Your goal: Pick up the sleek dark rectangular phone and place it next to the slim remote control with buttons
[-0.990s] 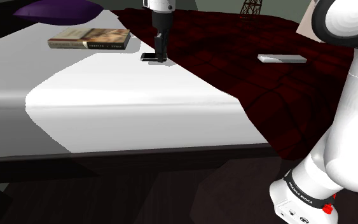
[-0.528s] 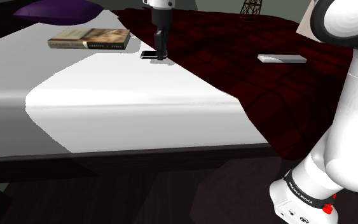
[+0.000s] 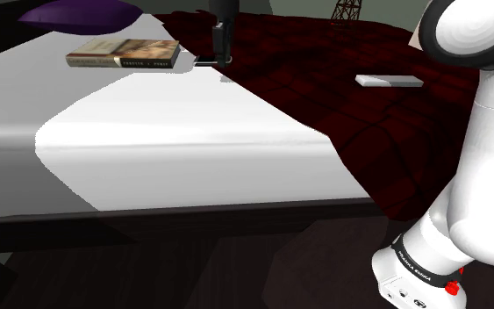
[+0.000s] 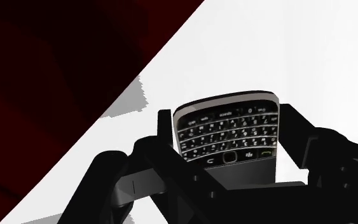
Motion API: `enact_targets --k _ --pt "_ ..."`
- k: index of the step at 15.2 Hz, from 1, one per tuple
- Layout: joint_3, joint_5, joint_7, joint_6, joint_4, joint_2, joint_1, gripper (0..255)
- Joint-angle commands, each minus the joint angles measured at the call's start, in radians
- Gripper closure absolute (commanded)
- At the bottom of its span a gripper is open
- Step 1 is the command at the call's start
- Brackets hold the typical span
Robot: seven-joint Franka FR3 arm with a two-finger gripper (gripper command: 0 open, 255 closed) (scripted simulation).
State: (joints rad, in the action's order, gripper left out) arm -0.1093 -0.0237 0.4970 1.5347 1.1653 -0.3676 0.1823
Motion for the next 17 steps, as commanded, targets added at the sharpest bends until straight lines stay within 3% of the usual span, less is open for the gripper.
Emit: enact_targets --k 1,6,10,17 --pt "0.0 -0.002 -0.002 -0.035 -0.049 -0.014 0.003 255" --pt "0.0 -0.007 -0.003 -0.131 -0.193 -0.062 0.01 255" --pt "0.012 0.018 0.05 -0.03 0.12 0.151 -0.044 255" --pt "0.059 0.042 0.159 0.044 0.464 0.419 -0.108 255"
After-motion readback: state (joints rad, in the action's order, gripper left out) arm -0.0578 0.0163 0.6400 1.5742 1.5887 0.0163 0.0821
